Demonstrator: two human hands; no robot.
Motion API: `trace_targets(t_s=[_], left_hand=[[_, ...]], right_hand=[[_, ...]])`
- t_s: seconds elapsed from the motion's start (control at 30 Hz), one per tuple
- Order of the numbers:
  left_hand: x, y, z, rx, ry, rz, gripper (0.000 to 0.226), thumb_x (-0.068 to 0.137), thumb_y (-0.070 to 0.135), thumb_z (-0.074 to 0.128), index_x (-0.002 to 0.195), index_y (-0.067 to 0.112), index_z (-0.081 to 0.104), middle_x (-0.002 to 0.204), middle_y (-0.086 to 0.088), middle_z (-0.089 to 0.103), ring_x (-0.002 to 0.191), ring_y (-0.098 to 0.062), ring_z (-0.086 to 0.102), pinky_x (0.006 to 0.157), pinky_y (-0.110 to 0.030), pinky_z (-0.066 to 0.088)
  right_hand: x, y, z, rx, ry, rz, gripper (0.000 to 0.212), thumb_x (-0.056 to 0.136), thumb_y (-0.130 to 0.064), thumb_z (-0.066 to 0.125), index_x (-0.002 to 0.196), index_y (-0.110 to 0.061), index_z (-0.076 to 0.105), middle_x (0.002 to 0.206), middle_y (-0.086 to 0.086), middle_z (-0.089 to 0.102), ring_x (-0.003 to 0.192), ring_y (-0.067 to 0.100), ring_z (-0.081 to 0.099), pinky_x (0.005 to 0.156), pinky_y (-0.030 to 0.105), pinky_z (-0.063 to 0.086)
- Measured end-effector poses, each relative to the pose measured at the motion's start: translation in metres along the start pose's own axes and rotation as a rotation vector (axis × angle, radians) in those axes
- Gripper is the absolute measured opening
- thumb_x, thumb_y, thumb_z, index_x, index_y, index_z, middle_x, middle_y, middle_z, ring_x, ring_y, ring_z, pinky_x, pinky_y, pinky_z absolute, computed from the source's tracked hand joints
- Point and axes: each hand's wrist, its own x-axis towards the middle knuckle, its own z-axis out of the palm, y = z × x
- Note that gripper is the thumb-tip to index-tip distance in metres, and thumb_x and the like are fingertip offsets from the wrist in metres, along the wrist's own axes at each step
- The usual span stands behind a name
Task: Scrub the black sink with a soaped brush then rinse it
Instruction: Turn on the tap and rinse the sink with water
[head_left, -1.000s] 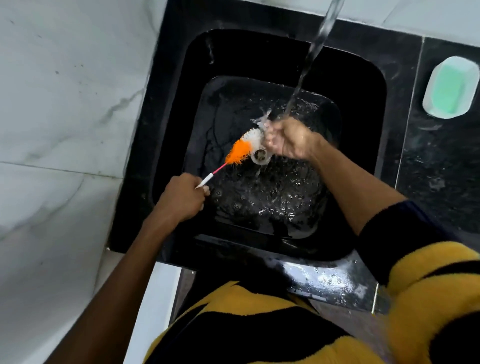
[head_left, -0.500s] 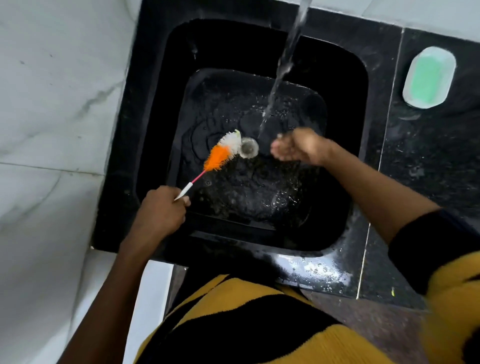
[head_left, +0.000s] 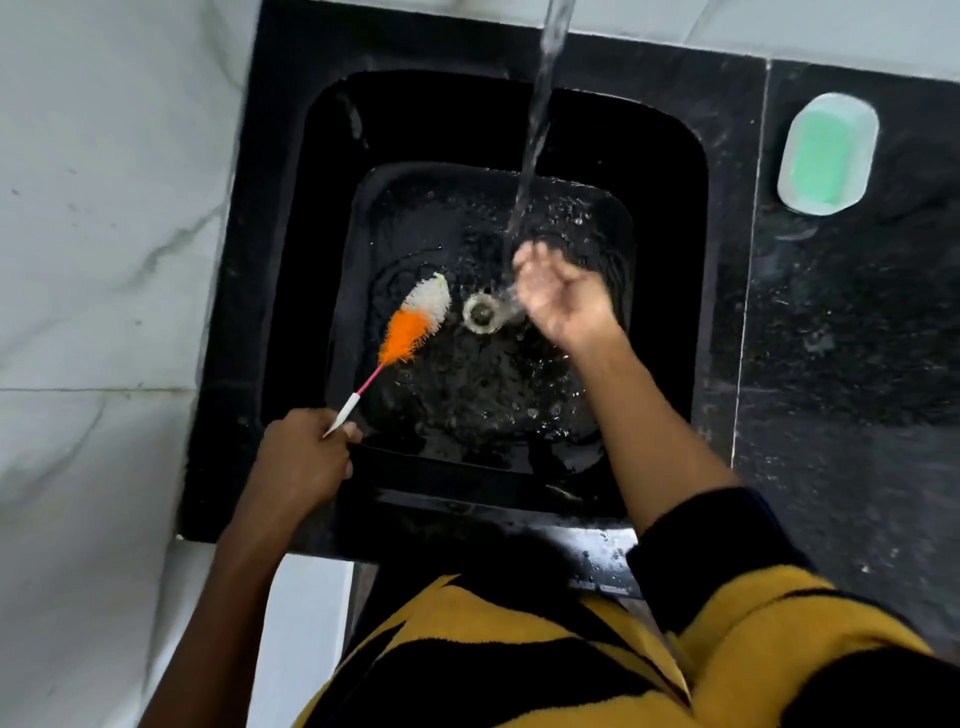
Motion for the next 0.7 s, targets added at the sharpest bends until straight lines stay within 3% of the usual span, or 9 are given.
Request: trace_targets(t_s=[0.07,0.1,0.2,0.27,0.37,0.47,0.53,0.6,0.7], left_hand=[[0.002,0.000,-0.002,0.001,0.002,0.009,0.024,0.093,0.018,0.059,0.071,0.017,0.070,0.052,-0.005,0.067,0.053,-0.018,0.063,0.051,-0.026,0.042],[0.003,0.001,-0.004,-0.004,0.007,0.009,0.025,0.093,0.018,0.059,0.071,0.017,0.070,0.052,-0.005,0.067,0.053,-0.019,0.063,0.051,-0.027,0.042],[0.005,0.002,-0.005,-0.006,0.005,0.006,0.025,0.094,0.017,0.058,0.072,0.016,0.070,0.051,-0.005,0.066,0.054,-0.018,0.064,0.050,-0.026,0.040],[0.005,0.003,-0.006,0.002,-0.001,0.012,0.026,0.094,0.017,0.059,0.071,0.015,0.070,0.051,-0.005,0.066,0.055,-0.018,0.064,0.051,-0.026,0.039],[0.006,0.002,-0.009,0.001,0.001,0.014,0.029,0.092,0.017,0.060,0.064,0.013,0.068,0.049,-0.004,0.065,0.054,-0.021,0.062,0.056,-0.030,0.043],[0.007,-0.001,-0.014,-0.023,0.013,0.009,0.026,0.093,0.016,0.058,0.070,0.015,0.071,0.049,-0.005,0.065,0.054,-0.021,0.061,0.058,-0.031,0.044],[0.006,-0.002,-0.016,-0.041,0.023,0.008,0.026,0.095,0.016,0.058,0.073,0.014,0.072,0.049,-0.006,0.065,0.052,-0.019,0.059,0.055,-0.030,0.043],[0.005,-0.002,-0.017,-0.042,0.025,0.014,0.026,0.095,0.016,0.058,0.074,0.013,0.072,0.048,-0.006,0.064,0.051,-0.020,0.058,0.055,-0.031,0.041],[0.005,-0.002,-0.017,-0.055,0.013,0.013,0.025,0.096,0.017,0.058,0.075,0.013,0.072,0.049,-0.006,0.064,0.050,-0.020,0.056,0.055,-0.031,0.040]], right_hand=[[-0.024,-0.030,-0.026,0.349,-0.095,-0.150,0.031,0.097,-0.001,0.039,0.117,0.015,0.057,0.114,0.032,0.061,0.112,0.032,0.061,0.092,0.030,0.052],[-0.032,-0.040,-0.037,0.452,-0.070,-0.232,0.034,0.095,0.004,0.040,0.126,0.011,0.054,0.121,0.031,0.059,0.116,0.032,0.059,0.091,0.030,0.054],[-0.032,-0.028,-0.060,0.424,0.112,-0.334,0.041,0.093,0.006,0.032,0.129,0.004,0.053,0.120,0.027,0.061,0.108,0.029,0.063,0.068,0.033,0.060],[-0.018,0.001,-0.060,0.296,0.208,-0.311,0.035,0.092,0.009,0.031,0.115,0.006,0.058,0.111,0.027,0.064,0.095,0.032,0.067,0.069,0.036,0.061],[0.006,0.037,-0.034,0.132,0.297,-0.202,0.029,0.096,-0.001,0.035,0.098,0.006,0.063,0.086,0.019,0.065,0.073,0.024,0.062,0.079,0.028,0.053],[0.029,0.053,0.007,0.045,0.267,-0.090,0.035,0.101,-0.013,0.029,0.083,-0.003,0.057,0.070,0.009,0.053,0.056,0.017,0.047,0.059,0.025,0.039],[0.039,0.054,0.032,0.037,0.235,-0.067,0.034,0.102,-0.016,0.027,0.080,-0.008,0.052,0.065,0.003,0.046,0.054,0.013,0.039,0.054,0.022,0.031],[0.043,0.045,0.048,0.037,0.184,-0.068,0.030,0.102,-0.017,0.027,0.080,-0.011,0.047,0.062,0.001,0.042,0.052,0.011,0.035,0.049,0.021,0.029],[0.034,0.018,0.055,-0.174,0.090,-0.007,0.022,0.098,-0.014,0.025,0.091,-0.011,0.045,0.063,0.003,0.040,0.049,0.011,0.035,0.042,0.022,0.032]])
